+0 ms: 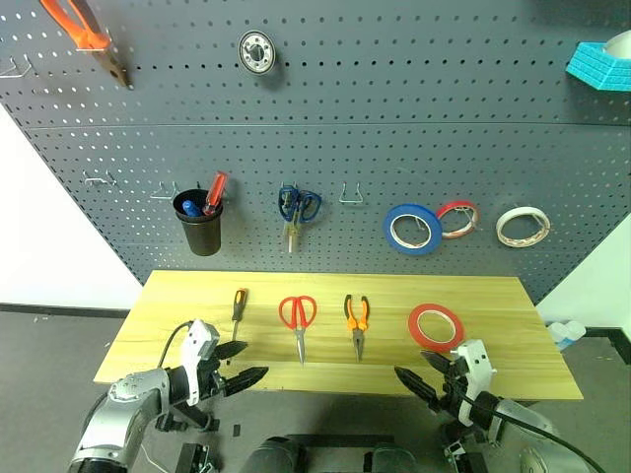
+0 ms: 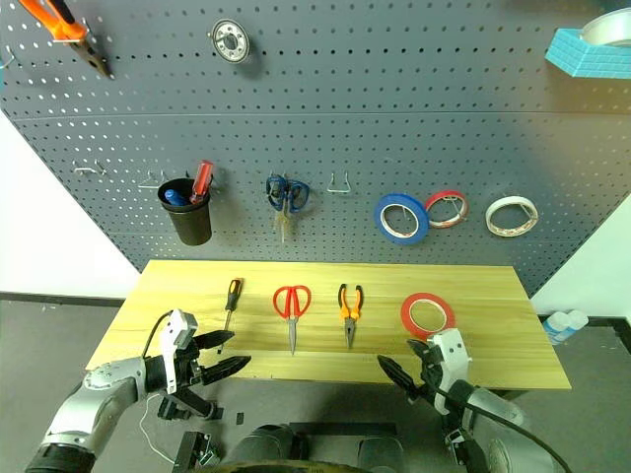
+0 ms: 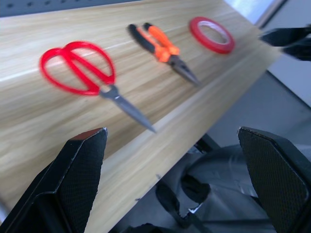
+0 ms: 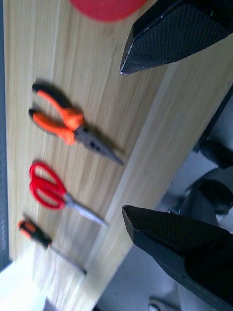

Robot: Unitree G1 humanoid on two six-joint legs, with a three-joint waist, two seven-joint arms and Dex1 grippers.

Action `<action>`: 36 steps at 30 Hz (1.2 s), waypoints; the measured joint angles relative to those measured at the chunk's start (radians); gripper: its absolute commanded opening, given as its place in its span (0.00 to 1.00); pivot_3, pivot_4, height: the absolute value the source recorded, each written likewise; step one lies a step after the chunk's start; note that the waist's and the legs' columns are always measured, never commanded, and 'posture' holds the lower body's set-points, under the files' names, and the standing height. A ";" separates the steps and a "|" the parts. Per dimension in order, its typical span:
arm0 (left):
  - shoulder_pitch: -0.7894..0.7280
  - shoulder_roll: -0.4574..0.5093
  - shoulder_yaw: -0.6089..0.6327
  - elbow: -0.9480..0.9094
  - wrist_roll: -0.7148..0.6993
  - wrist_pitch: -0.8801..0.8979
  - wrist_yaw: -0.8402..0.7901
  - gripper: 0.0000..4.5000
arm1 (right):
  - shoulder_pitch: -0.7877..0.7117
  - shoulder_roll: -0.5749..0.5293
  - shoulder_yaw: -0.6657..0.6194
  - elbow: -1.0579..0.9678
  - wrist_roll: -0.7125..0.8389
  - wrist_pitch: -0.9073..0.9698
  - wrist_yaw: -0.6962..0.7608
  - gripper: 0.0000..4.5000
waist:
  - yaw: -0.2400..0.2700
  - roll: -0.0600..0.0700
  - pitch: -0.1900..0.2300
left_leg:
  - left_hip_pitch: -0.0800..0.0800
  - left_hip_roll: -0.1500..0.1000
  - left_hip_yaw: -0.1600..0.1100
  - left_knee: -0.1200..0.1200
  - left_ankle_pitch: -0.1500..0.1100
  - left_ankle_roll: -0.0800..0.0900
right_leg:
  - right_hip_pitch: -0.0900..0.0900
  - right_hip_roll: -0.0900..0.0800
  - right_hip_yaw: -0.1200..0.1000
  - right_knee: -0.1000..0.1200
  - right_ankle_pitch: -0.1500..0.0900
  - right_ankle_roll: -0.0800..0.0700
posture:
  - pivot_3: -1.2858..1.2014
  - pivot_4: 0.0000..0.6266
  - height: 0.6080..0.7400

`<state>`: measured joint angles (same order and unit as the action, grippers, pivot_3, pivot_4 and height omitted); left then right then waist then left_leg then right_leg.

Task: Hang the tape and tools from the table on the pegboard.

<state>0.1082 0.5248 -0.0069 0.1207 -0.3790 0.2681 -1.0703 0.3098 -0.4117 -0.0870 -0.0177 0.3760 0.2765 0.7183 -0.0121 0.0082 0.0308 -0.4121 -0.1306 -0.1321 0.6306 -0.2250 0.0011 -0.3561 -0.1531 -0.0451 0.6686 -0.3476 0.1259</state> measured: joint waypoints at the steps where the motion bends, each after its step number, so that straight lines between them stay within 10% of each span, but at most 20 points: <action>1: 0.000 0.002 -0.002 0.000 0.000 0.000 -0.003 1.00 | 0.000 0.000 0.000 0.002 -0.001 0.000 -0.002 1.00 | 0.000 0.000 0.000 | 0.000 0.000 0.000 0.000 0.000 0.000 | 0.000 0.000 0.000 0.000 0.000 0.000 | 0.49 0.00 0.55; 36: 0.082 0.024 -0.014 -0.050 0.013 -0.095 -0.067 1.00 | -0.198 0.061 -0.005 0.011 -0.217 0.131 -0.414 1.00 | -0.004 0.002 -0.001 | 0.001 0.000 0.002 0.000 0.000 0.000 | -0.002 0.001 0.004 0.003 0.000 0.000 | 0.48 0.00 0.55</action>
<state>0.1903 0.5487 -0.0209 0.0708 -0.3664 0.1733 -1.1376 0.1123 -0.3511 -0.0920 -0.0069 0.1586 0.4074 0.3044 -0.0160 0.0099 0.0294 -0.4108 -0.1306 -0.1305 0.6310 -0.2249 0.0013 -0.3577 -0.1521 -0.0411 0.6719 -0.3477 0.1256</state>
